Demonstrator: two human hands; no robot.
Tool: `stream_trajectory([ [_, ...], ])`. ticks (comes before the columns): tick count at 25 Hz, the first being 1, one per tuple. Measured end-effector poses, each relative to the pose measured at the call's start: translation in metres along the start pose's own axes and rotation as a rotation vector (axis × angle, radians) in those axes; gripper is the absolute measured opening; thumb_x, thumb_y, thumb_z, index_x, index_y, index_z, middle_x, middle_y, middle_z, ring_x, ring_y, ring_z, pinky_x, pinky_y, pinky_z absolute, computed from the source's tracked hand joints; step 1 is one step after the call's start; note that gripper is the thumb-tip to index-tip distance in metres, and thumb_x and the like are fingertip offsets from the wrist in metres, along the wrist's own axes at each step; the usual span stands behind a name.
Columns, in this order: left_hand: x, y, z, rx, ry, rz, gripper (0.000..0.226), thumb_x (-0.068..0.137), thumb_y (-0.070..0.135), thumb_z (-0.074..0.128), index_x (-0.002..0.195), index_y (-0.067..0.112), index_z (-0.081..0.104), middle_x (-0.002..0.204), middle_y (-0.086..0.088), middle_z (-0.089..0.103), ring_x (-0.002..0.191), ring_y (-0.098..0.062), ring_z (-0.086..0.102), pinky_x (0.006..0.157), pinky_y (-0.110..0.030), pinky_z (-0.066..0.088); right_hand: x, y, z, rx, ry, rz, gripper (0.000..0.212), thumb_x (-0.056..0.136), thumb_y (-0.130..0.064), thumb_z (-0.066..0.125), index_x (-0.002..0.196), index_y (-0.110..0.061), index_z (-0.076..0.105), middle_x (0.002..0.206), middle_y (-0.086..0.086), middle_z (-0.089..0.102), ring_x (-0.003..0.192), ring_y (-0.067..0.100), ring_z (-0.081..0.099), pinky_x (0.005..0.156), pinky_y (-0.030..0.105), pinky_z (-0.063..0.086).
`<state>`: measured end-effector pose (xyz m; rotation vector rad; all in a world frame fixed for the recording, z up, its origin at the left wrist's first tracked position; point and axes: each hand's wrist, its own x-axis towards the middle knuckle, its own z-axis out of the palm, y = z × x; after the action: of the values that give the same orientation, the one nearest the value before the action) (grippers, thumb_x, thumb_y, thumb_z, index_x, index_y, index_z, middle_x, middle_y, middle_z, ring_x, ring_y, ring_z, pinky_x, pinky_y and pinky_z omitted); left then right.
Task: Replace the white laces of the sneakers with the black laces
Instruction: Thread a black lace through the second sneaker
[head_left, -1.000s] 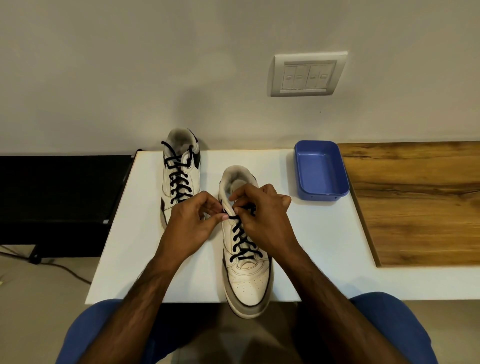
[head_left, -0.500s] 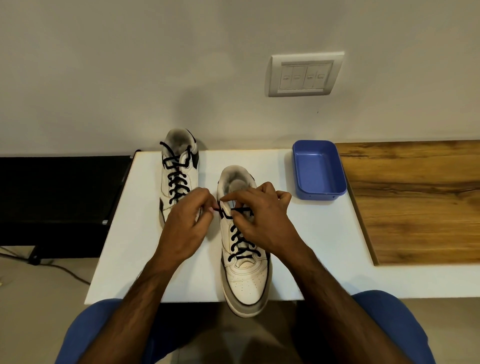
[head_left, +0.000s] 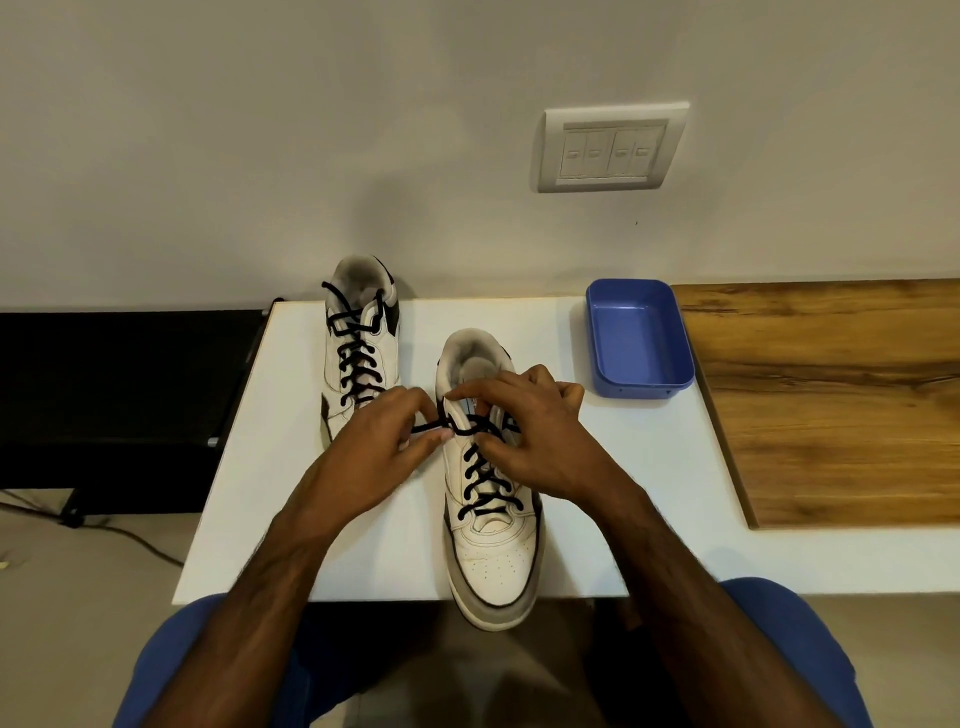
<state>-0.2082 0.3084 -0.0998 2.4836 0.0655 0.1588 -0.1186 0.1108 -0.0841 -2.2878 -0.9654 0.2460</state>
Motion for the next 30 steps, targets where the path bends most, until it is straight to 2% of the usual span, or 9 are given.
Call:
stream_trajectory([
  [4, 0.001, 0.002, -0.005, -0.195, 0.075, 0.002, 0.033, 0.096, 0.040, 0.059, 0.074, 0.017, 0.065, 0.083, 0.002, 0.049, 0.080, -0.014, 0.053, 0.073, -0.028, 0.042, -0.001, 0.001, 0.001, -0.055, -0.020, -0.019, 0.045, 0.087, -0.040, 0.065, 0.130, -0.050, 0.052, 0.118, -0.023, 0.054, 0.109, 0.007, 0.038, 0.095, 0.037, 0.021],
  [8, 0.000, 0.008, -0.024, -0.904, 0.439, -0.057, 0.028, 0.094, 0.032, 0.060, 0.076, 0.011, 0.060, 0.093, -0.014, 0.053, 0.085, -0.024, 0.054, 0.077, -0.032, 0.044, 0.000, 0.004, 0.000, -0.074, -0.022, -0.014, 0.045, 0.088, -0.043, 0.066, 0.130, -0.050, 0.052, 0.121, -0.023, 0.053, 0.110, 0.007, 0.038, 0.091, 0.035, 0.017],
  [11, 0.000, 0.006, -0.033, -1.242, 0.528, -0.114, 0.030, 0.097, 0.018, 0.045, 0.068, 0.016, 0.053, 0.088, -0.009, 0.064, 0.078, -0.024, 0.059, 0.070, -0.034, 0.048, 0.000, 0.004, -0.001, -0.074, -0.026, -0.011, 0.045, 0.088, -0.040, 0.065, 0.130, -0.050, 0.052, 0.121, -0.022, 0.054, 0.109, 0.008, 0.038, 0.088, 0.033, 0.016],
  [14, 0.001, 0.015, -0.025, -0.901, 0.337, -0.212, 0.030, 0.099, 0.022, 0.047, 0.069, 0.019, 0.048, 0.065, -0.007, 0.059, 0.056, -0.021, 0.049, 0.057, -0.030, 0.042, -0.001, 0.005, -0.002, -0.054, -0.038, -0.007, 0.046, 0.089, -0.038, 0.066, 0.131, -0.049, 0.052, 0.122, -0.023, 0.053, 0.109, 0.008, 0.037, 0.088, 0.034, 0.017],
  [17, -0.001, 0.008, -0.003, -0.263, 0.011, -0.099, 0.014, 0.100, 0.032, 0.059, 0.090, 0.023, 0.057, 0.077, 0.007, 0.059, 0.069, -0.010, 0.053, 0.063, -0.030, 0.041, -0.001, 0.004, -0.002, -0.058, -0.036, -0.012, 0.046, 0.089, -0.039, 0.065, 0.131, -0.050, 0.051, 0.118, -0.025, 0.050, 0.109, 0.007, 0.036, 0.086, 0.033, 0.016],
  [20, -0.001, -0.003, 0.002, 0.062, -0.076, 0.048, 0.027, 0.100, 0.050, 0.050, 0.091, 0.025, 0.058, 0.085, 0.013, 0.048, 0.080, -0.005, 0.051, 0.066, -0.031, 0.042, 0.000, 0.004, -0.002, -0.058, -0.035, -0.017, 0.046, 0.088, -0.040, 0.064, 0.132, -0.050, 0.051, 0.115, -0.026, 0.048, 0.108, 0.007, 0.036, 0.086, 0.033, 0.016],
  [22, 0.002, 0.001, -0.004, -0.013, 0.011, 0.051, 0.030, 0.099, 0.045, 0.047, 0.082, 0.024, 0.059, 0.083, 0.008, 0.047, 0.078, -0.010, 0.052, 0.069, -0.034, 0.044, -0.001, 0.004, -0.002, -0.068, -0.032, -0.017, 0.046, 0.088, -0.041, 0.064, 0.131, -0.050, 0.051, 0.117, -0.024, 0.051, 0.108, 0.007, 0.036, 0.088, 0.034, 0.017],
  [26, 0.001, 0.009, -0.016, -0.760, 0.420, -0.101, 0.021, 0.097, 0.020, 0.051, 0.077, 0.016, 0.059, 0.077, -0.004, 0.046, 0.074, -0.018, 0.046, 0.073, -0.028, 0.039, 0.000, 0.005, -0.002, -0.037, -0.032, -0.019, 0.044, 0.090, -0.042, 0.066, 0.130, -0.051, 0.052, 0.116, -0.024, 0.052, 0.107, 0.007, 0.038, 0.091, 0.035, 0.017],
  [30, 0.004, 0.018, -0.015, -0.916, 0.367, -0.219, 0.025, 0.103, 0.021, 0.050, 0.084, 0.022, 0.067, 0.090, -0.006, 0.069, 0.080, -0.026, 0.057, 0.073, -0.032, 0.045, 0.000, 0.005, -0.001, -0.026, -0.042, -0.018, 0.044, 0.089, -0.039, 0.067, 0.129, -0.050, 0.053, 0.117, -0.021, 0.053, 0.108, 0.007, 0.039, 0.095, 0.037, 0.020],
])
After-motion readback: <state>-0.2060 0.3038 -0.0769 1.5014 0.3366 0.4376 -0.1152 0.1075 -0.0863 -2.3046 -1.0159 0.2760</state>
